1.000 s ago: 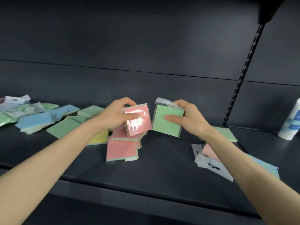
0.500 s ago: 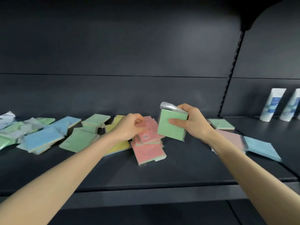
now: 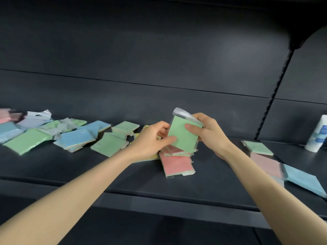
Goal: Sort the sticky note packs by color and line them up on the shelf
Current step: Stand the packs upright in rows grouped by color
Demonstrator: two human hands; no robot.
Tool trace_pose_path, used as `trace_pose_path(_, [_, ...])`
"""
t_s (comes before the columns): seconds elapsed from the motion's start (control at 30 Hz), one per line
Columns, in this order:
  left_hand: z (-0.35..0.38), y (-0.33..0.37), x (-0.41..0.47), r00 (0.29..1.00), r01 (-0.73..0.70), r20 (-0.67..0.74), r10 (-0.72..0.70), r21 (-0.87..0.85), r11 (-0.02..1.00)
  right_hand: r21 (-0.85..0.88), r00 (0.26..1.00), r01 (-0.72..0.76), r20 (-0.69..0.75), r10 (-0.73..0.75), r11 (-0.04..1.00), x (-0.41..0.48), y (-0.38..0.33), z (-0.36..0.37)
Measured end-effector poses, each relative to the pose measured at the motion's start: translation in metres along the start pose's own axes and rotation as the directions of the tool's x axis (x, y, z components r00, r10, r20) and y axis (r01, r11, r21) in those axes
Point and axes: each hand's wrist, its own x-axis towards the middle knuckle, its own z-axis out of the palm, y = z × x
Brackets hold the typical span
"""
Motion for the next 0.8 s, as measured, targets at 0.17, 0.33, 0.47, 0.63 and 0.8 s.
trace_pose_path(0.17, [-0.033, -0.011, -0.03, 0.992, 0.081, -0.084, -0.094, -0.143, 0.986, 0.045, 0.995, 0.073, 0.07, -0.076, 0.996, 0.009, -0.016, 0.045])
trace_pose_path(0.33, [-0.082, -0.033, -0.058, 0.98, 0.155, -0.109, -0.166, -0.105, 0.982, 0.085, 0.985, 0.07, 0.151, -0.082, 0.994, 0.023, -0.027, 0.096])
trace_pose_path(0.47, [-0.121, -0.056, -0.073, 0.97, 0.185, -0.143, -0.195, -0.078, 0.98, 0.027, 0.978, 0.098, 0.18, -0.101, 0.995, 0.04, -0.041, 0.139])
trace_pose_path(0.63, [-0.179, -0.092, -0.091, 0.964, 0.203, -0.162, -0.209, -0.055, 0.978, -0.016, 0.971, 0.137, 0.199, -0.131, 0.99, 0.062, -0.059, 0.205])
trace_pose_path(0.8, [-0.249, -0.144, -0.115, 0.962, 0.234, -0.151, -0.226, 0.038, 0.971, -0.086, 0.975, 0.132, 0.192, -0.113, 0.988, 0.079, -0.075, 0.293])
